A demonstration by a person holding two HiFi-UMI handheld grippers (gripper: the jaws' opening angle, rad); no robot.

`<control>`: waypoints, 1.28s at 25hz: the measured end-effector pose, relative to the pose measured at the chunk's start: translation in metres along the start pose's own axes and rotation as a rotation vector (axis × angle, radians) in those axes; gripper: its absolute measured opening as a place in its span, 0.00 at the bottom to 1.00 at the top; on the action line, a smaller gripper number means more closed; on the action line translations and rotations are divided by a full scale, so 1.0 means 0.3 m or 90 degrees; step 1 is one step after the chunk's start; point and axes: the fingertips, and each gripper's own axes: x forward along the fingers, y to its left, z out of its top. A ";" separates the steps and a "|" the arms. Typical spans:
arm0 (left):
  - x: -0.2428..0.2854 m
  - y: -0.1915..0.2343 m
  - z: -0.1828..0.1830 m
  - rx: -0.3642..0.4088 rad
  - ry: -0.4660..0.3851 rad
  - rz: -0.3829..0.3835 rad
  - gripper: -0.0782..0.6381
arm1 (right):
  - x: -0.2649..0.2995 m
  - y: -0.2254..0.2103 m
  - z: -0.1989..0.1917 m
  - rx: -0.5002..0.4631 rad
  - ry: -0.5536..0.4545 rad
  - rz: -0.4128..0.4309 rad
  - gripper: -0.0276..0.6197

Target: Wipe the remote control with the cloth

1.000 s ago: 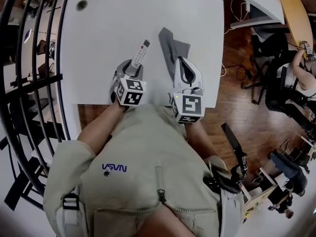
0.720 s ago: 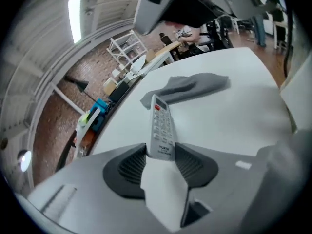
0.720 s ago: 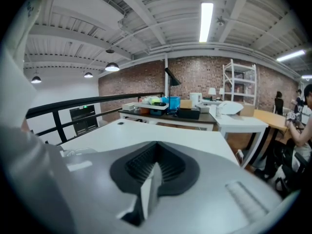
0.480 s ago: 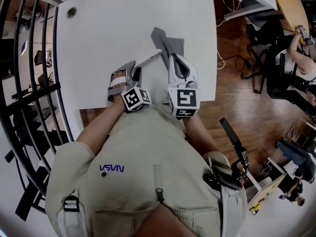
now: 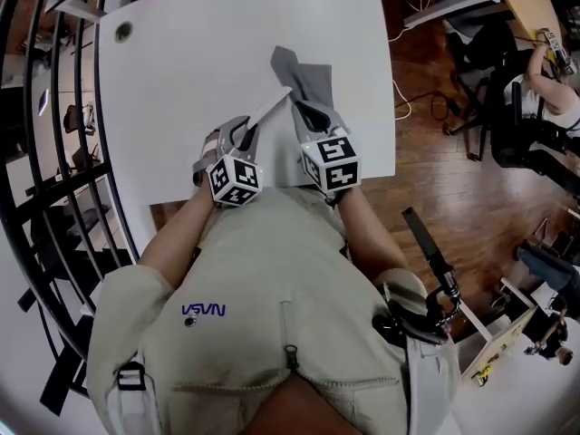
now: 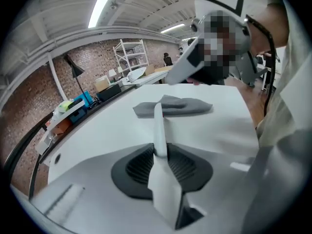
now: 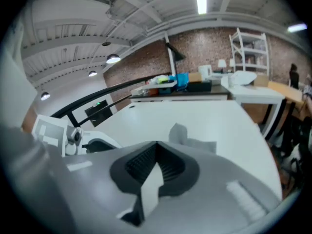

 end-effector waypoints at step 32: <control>-0.490 0.262 0.425 -0.637 -0.423 -0.319 0.24 | 0.206 -0.274 -0.148 -0.219 0.186 -0.148 0.06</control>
